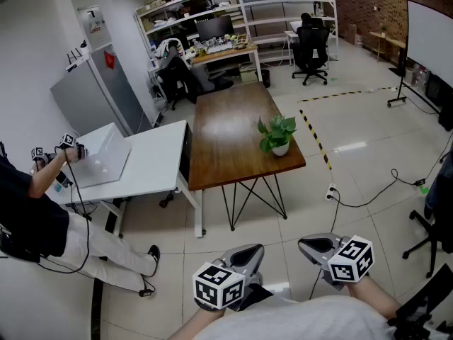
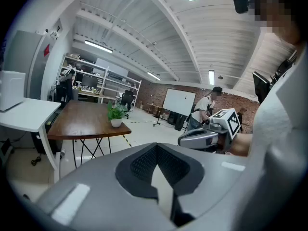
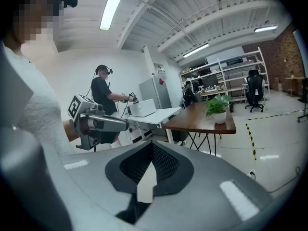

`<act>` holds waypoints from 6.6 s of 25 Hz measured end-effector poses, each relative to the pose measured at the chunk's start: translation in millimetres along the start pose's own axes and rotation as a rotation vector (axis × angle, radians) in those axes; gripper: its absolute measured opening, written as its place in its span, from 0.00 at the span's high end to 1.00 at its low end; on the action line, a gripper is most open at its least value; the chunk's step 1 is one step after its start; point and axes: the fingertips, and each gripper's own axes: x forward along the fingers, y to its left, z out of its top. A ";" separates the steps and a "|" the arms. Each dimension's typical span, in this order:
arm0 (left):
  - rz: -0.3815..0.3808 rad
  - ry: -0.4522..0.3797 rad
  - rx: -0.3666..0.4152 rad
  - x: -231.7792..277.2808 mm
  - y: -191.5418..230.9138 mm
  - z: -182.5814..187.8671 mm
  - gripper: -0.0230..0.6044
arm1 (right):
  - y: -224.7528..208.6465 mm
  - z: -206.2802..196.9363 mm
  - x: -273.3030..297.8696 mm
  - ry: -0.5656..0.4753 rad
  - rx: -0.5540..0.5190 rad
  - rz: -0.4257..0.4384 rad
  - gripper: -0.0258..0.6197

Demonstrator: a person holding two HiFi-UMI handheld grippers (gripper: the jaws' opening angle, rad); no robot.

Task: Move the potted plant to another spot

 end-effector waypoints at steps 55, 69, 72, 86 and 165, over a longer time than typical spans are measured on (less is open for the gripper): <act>-0.023 0.165 -0.104 228.3 390.4 102.6 0.97 | -450.1 71.4 306.5 0.148 -0.090 -0.351 0.35; 0.057 0.198 -0.128 232.5 410.1 89.8 0.97 | -508.4 63.2 356.5 0.101 -0.097 -0.349 0.16; 0.060 0.202 -0.128 231.5 410.3 89.9 0.97 | -509.6 62.2 360.7 0.100 -0.095 -0.339 0.13; 0.062 0.208 -0.123 229.3 413.8 85.8 0.97 | -516.3 61.8 359.9 0.087 -0.105 -0.393 0.25; 0.801 -0.081 -0.442 -116.8 511.7 -19.9 0.97 | -148.1 131.8 756.9 0.128 -0.400 0.402 0.25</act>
